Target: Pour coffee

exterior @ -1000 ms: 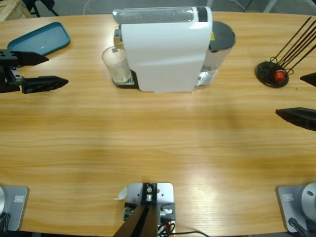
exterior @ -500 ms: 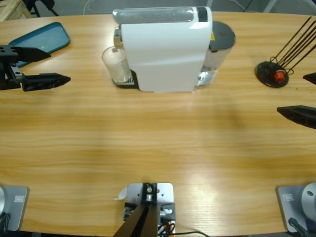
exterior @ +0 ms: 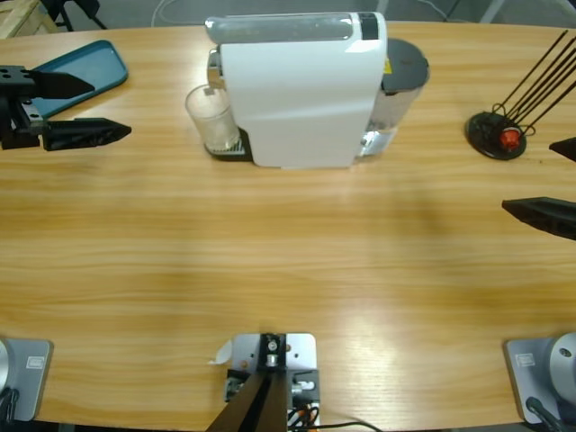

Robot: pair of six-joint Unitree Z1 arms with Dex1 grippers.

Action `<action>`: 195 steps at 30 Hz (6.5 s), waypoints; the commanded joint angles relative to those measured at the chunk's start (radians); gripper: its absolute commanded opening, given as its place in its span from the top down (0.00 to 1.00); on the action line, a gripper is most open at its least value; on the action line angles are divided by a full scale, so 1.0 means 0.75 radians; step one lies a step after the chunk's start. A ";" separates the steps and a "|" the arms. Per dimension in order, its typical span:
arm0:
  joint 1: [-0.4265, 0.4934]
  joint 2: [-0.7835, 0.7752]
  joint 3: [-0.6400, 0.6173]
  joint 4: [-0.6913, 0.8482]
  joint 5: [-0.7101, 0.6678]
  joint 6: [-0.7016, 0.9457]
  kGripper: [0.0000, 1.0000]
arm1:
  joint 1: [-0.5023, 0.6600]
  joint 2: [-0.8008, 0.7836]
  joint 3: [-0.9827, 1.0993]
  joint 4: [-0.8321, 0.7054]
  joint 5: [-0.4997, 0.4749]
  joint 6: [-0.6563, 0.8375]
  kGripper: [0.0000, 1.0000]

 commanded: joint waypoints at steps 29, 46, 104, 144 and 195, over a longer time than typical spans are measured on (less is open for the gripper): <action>-0.022 -0.028 0.054 -0.011 0.005 -0.016 0.03 | -0.095 0.065 0.047 -0.013 0.015 0.060 0.00; -0.032 -0.002 0.044 -0.025 -0.013 -0.011 0.03 | -0.095 0.060 0.071 -0.038 0.002 0.097 0.00; 0.163 0.896 -0.280 -0.307 -0.656 0.666 0.03 | -0.095 0.256 0.023 -0.024 0.009 0.111 0.00; 0.251 0.699 -0.162 -0.303 -0.447 0.552 1.00 | -0.105 0.190 0.044 -0.031 -0.016 0.121 0.00; 0.788 1.071 -0.365 -0.759 0.250 -0.087 1.00 | -0.113 0.273 0.015 -0.015 -0.016 0.127 0.00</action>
